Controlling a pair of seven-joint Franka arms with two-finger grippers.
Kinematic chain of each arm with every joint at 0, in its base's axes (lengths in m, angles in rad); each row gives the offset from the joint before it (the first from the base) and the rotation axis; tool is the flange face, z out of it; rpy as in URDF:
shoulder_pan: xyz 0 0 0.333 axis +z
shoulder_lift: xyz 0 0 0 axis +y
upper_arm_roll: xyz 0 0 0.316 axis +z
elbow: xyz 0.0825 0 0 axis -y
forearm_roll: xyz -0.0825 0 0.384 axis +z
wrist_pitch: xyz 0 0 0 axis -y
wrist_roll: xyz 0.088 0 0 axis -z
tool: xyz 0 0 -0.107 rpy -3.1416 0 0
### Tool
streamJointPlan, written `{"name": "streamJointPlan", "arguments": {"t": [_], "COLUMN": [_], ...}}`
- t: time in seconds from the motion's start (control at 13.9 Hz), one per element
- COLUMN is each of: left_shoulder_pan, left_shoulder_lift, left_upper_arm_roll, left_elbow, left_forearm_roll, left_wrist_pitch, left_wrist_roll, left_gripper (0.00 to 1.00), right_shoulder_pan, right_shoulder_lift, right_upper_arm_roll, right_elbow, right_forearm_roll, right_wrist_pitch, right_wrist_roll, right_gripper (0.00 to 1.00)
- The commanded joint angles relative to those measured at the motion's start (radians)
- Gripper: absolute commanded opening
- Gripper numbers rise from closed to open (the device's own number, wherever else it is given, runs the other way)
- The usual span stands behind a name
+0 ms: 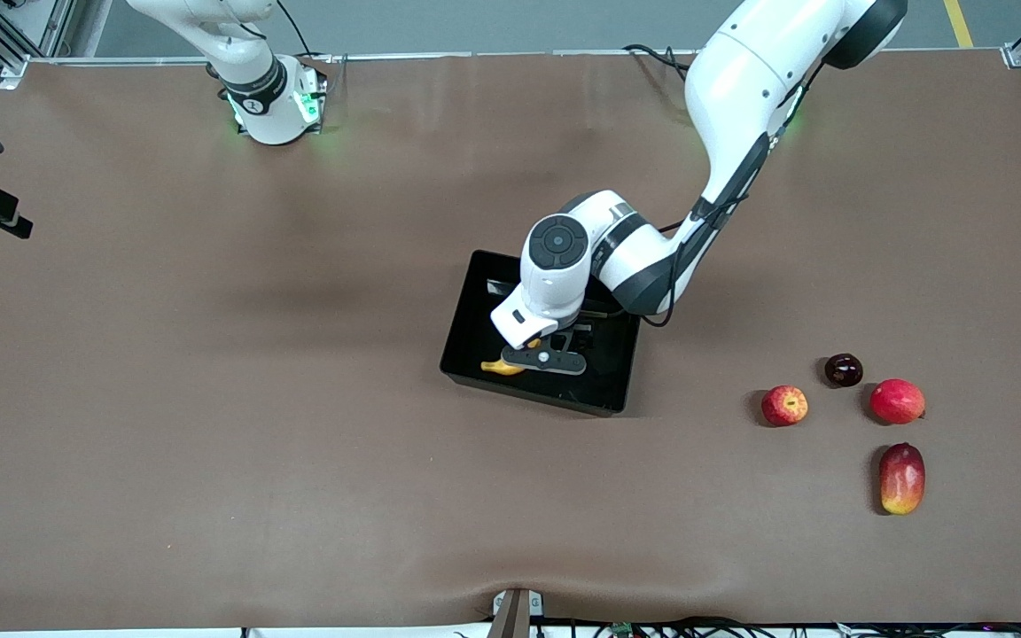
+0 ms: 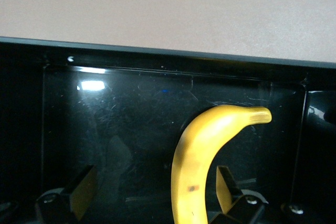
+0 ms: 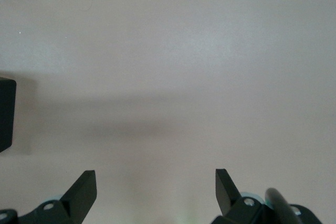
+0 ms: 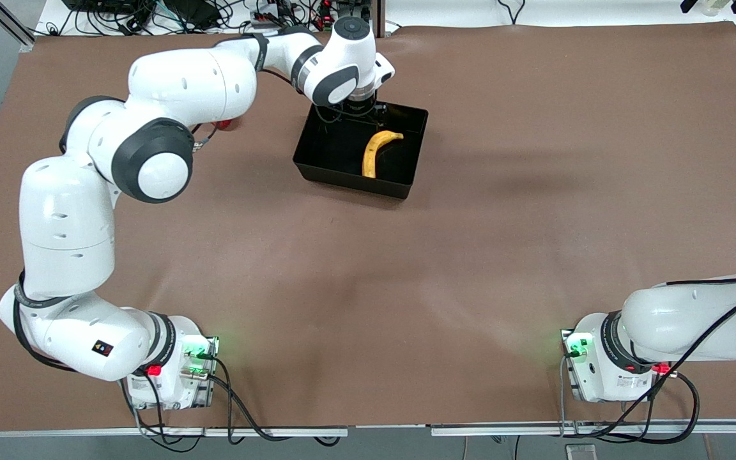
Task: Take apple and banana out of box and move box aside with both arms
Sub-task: 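Move the left gripper back into the tray and grasp the banana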
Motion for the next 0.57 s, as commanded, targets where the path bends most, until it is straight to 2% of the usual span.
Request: {"name": "streamJointPlan", "arguments": {"t": [0.0,0.22,0.5], "left_shoulder_pan": [-0.025,-0.028,-0.048], "left_shoulder_lift": [0.037,0.080,0.097], "left_upper_arm_roll": [0.007,0.005,0.002], "left_elbow": [0.005,0.003,0.000], "left_forearm_roll": [0.019,0.012,-0.023], "left_wrist_pitch": [0.055,0.118,0.125], "left_wrist_roll": [0.008,-0.003,-0.019], "left_gripper": [1.00,1.00,1.00], "right_shoulder_pan": [-0.024,-0.024,-0.024], "right_shoulder_lift": [0.011,0.011,0.011], "right_upper_arm_roll": [0.018,0.018,0.018], "right_elbow": [0.018,0.018,0.018], "right_forearm_roll": [0.005,0.005,0.006], "right_wrist_pitch": [-0.001,-0.001,-0.003], "right_wrist_roll": [0.005,0.005,0.004], "right_gripper": [1.00,1.00,1.00]}}
